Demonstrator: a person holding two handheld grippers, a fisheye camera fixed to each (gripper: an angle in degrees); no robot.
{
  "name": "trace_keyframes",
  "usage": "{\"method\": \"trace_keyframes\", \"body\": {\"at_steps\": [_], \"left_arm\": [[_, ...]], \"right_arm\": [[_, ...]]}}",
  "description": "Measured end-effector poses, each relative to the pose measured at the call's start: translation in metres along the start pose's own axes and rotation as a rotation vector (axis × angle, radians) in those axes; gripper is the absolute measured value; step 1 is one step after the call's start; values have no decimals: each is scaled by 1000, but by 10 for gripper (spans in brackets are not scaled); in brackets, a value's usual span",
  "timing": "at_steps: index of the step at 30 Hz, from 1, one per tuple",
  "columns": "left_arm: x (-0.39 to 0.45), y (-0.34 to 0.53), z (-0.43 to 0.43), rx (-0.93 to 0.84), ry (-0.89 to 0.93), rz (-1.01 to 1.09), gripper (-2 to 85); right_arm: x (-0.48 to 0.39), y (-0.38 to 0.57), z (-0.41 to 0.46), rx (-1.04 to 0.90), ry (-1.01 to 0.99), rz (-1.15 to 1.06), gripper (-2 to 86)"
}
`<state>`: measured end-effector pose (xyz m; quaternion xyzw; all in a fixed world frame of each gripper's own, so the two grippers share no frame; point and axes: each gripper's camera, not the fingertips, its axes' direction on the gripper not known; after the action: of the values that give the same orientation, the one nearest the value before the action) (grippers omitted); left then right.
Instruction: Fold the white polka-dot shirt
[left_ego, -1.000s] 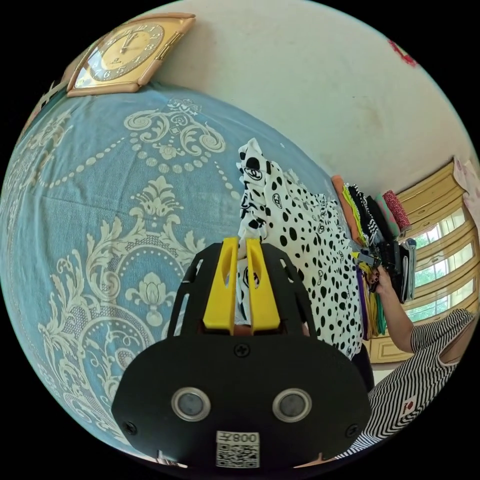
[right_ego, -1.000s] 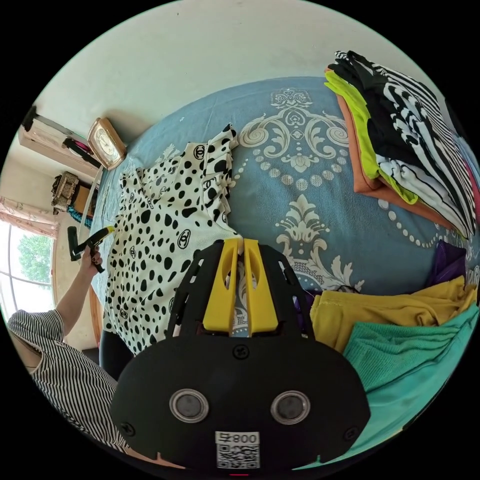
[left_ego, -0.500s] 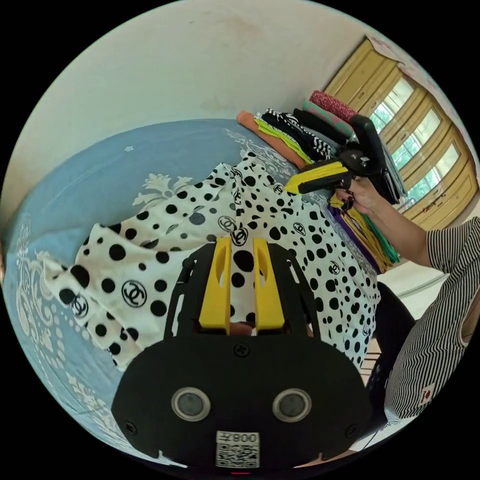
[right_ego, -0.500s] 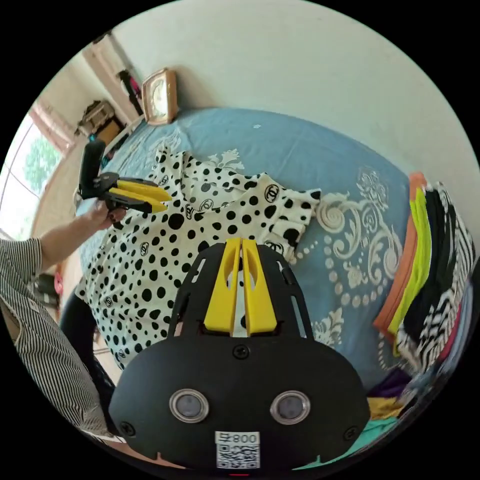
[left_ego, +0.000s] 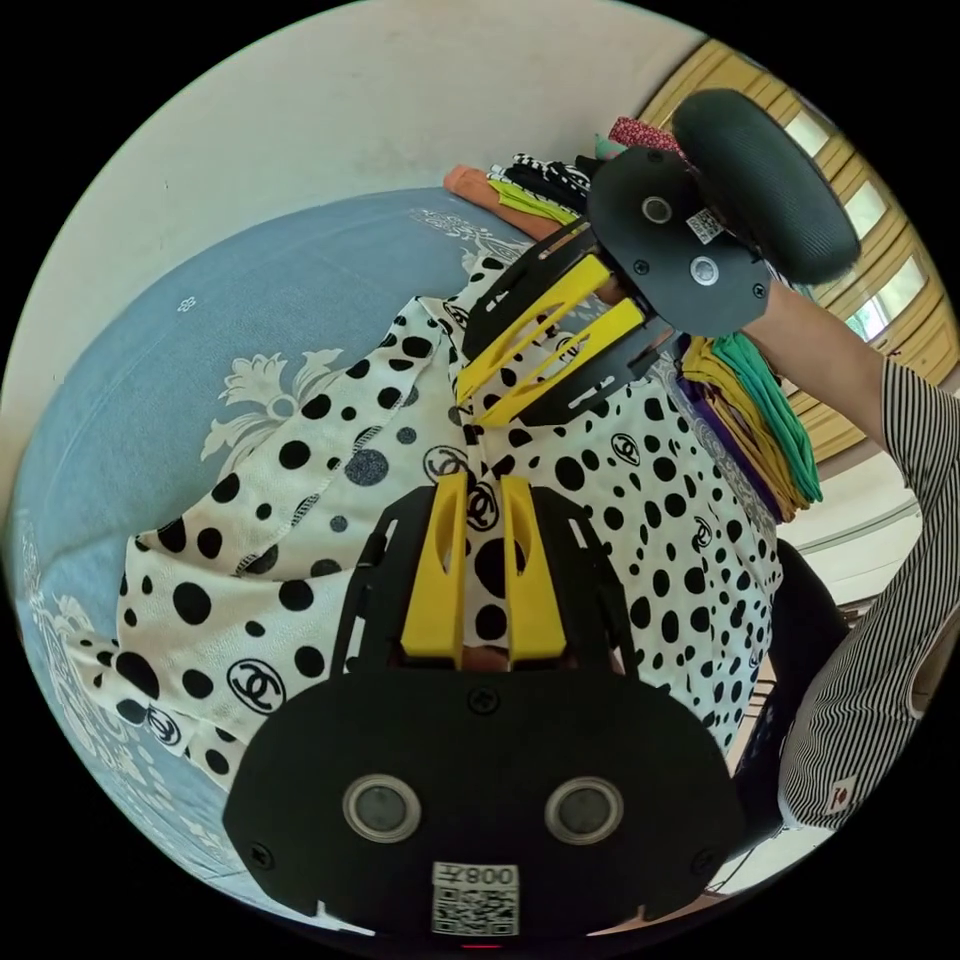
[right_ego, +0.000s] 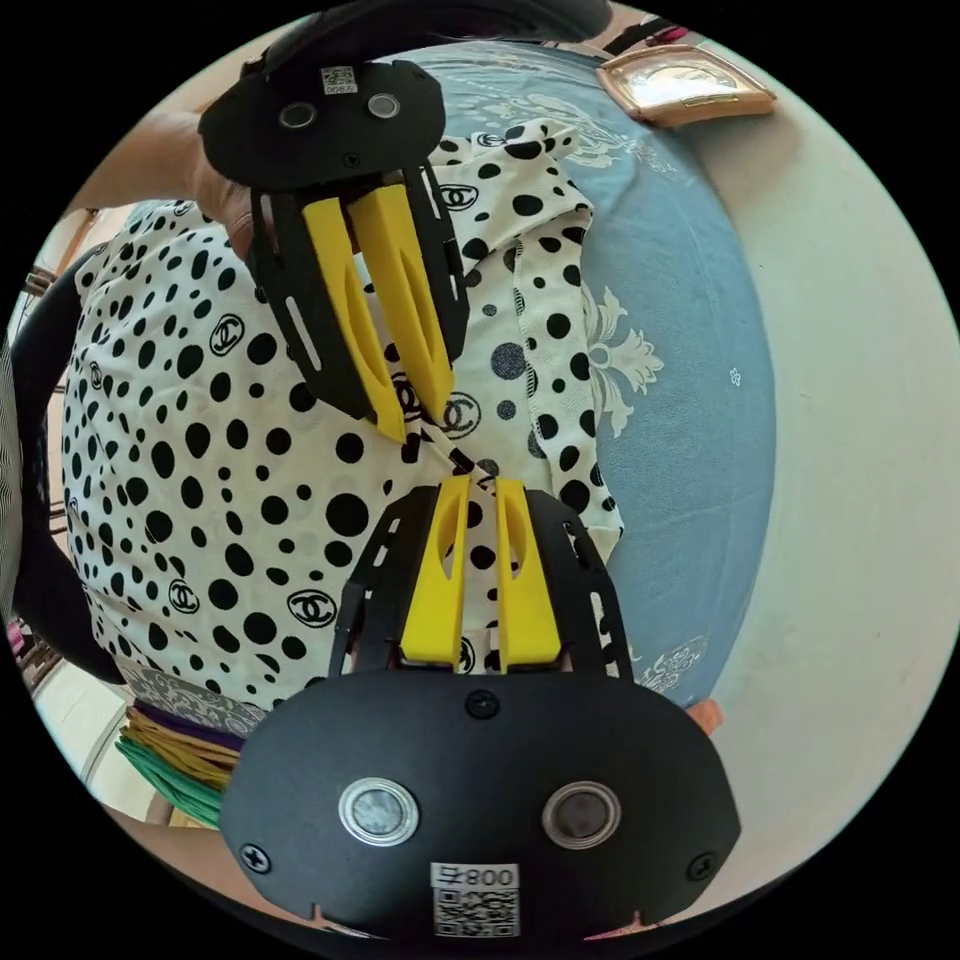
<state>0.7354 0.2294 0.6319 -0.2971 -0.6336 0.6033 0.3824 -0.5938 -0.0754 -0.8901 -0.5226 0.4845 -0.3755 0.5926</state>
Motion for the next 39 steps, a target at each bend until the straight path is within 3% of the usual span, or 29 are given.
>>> {"method": "trace_keyframes", "body": {"at_steps": [5,19,23,28,39], "left_arm": [[-16,-18,6,32,110,-19,57],[-80,-58,44,45,424,-102,24],[-87,-61,51,32,413,-106,20],[-98,-58,52,62,441,-113,17],[-110,-56,54,63,458,-93,21]], "right_arm": [[26,-38,-22,-40,-45,-74,19],[156,-132,-43,-267,-499,-128,21],[173,-137,-46,-228,-490,-77,32],[164,-111,-88,-40,-292,-70,46],[149,-116,-73,-143,-256,-186,27]]}}
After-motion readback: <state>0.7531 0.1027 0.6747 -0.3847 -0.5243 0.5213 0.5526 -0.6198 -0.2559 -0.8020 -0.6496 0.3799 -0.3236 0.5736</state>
